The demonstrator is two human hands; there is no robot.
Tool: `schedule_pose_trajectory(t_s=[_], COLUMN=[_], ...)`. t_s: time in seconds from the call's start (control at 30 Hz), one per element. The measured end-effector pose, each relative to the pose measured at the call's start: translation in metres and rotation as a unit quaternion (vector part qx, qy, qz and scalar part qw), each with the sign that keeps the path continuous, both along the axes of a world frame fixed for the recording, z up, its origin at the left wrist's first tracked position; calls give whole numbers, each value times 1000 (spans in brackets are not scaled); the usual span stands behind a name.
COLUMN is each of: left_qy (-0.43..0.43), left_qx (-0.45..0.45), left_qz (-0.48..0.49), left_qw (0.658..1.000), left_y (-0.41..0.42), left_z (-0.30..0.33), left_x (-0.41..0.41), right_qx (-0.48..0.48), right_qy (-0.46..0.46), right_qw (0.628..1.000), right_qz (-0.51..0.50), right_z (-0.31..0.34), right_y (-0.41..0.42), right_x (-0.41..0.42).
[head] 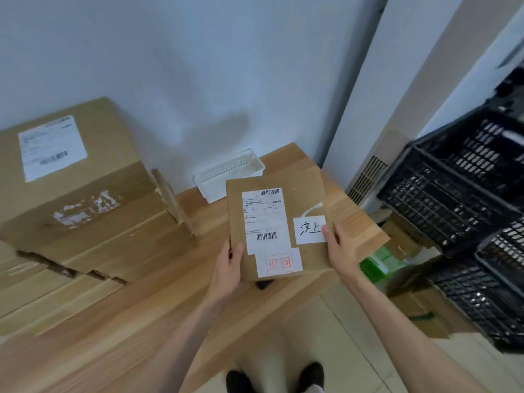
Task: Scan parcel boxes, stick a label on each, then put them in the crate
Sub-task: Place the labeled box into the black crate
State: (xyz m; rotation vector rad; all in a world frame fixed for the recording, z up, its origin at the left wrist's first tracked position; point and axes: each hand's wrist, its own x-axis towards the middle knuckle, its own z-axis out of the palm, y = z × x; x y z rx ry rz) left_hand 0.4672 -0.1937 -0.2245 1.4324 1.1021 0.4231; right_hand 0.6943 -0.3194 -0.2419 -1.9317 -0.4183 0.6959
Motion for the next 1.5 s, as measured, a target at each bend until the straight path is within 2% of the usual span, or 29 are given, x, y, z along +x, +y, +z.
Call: schedule_pose_trajectory(t_s=[0.13,0.33,0.4,0.6,0.83,1.3,1.5], left_qy=[-22,-68,-88,-164,-211,-173,-116], left_qx=[56,96,134,162,156,93,72], left_qz=[-74,-177,-228,-329,-419,-506,-529], left_qw=[995,977,960,916,869,840,838], left_y=[-11,-55,-77,-166,-254,-302,-323], left_z=[36,89,104,150,190,139,100], left_x=[79,216,263,378,454,582,631], right_qx=[53,90,106,156,167,106,69], right_qy=[-54,-85,-110,-155,-183,-153,-117], right_qw=[994,976,965,928,887,860,852], right_qz=[-74,-177,-214,-302,-389,-475,-506], right_z=[34,87,107,158,179,144,110], right_y=[-44,-138,-177,-290,-382,-440,-459], right_x=[54,147,173,229,260,330,361])
